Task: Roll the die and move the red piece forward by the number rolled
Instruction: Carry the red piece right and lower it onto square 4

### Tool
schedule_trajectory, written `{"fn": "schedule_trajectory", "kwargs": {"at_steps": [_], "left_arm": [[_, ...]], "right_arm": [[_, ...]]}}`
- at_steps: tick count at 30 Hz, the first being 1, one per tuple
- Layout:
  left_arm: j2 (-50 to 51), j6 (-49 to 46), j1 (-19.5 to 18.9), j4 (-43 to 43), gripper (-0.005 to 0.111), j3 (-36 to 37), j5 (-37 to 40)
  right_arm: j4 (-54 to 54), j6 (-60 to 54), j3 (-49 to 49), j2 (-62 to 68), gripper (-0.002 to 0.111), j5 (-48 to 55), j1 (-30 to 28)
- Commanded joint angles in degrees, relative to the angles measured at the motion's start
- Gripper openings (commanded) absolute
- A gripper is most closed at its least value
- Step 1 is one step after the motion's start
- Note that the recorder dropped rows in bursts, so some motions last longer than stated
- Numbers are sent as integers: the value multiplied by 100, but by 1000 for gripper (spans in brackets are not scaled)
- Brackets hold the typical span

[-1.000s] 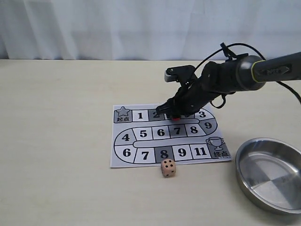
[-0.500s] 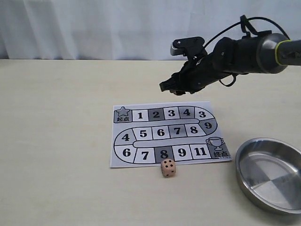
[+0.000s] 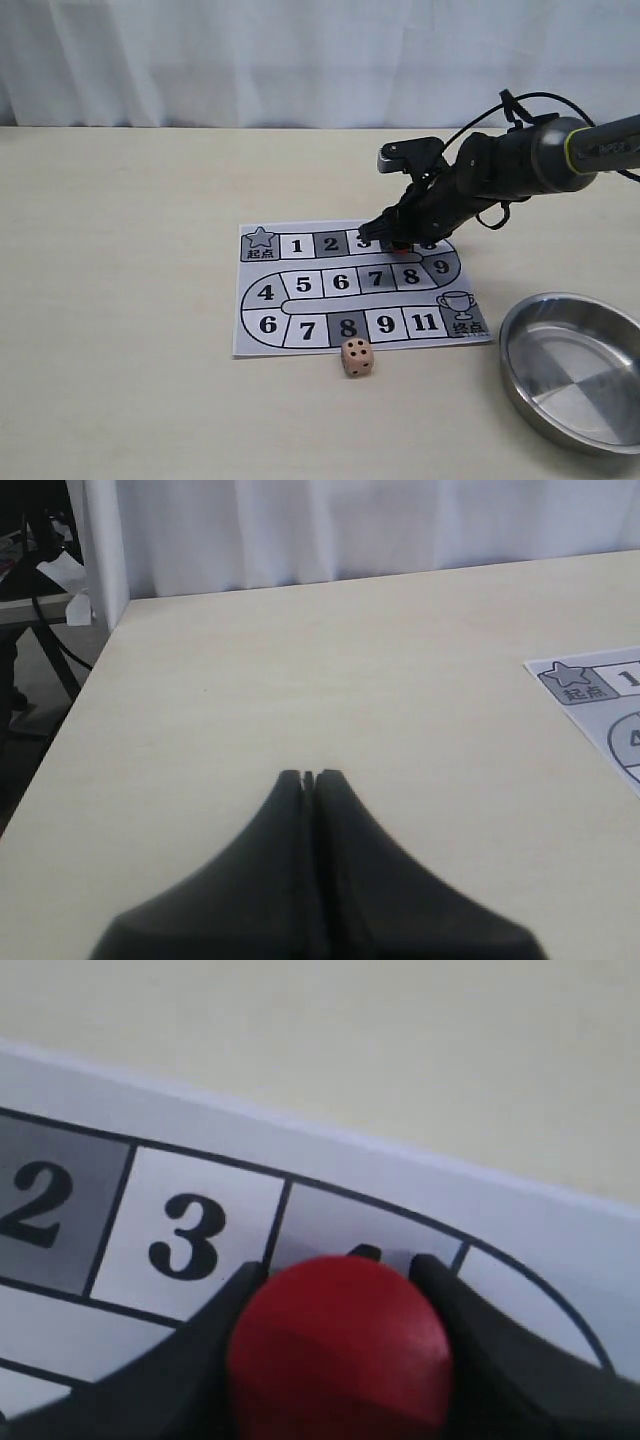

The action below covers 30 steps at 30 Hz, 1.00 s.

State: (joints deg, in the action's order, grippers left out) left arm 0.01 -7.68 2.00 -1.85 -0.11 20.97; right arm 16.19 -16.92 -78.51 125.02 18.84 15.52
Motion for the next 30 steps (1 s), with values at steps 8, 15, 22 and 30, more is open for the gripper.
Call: {"fn": "schedule_trajectory", "kwargs": {"at_steps": [8,15,22,30], "left_arm": [[-1,23,0,-36,0,11,-69],[-1,23,0,-36,0,11,-69],[-1,23,0,-36,0,11,-69],[-1,23,0,-36,0,11,-69]], "right_arm": [[-22,16,-3,-72,4,-41,-3],[38,26,-3,-72,25,-53,-3],[94,149,-13,-95,55,-205,-3],[82,149,-13,-240,68,-382,-3]]}}
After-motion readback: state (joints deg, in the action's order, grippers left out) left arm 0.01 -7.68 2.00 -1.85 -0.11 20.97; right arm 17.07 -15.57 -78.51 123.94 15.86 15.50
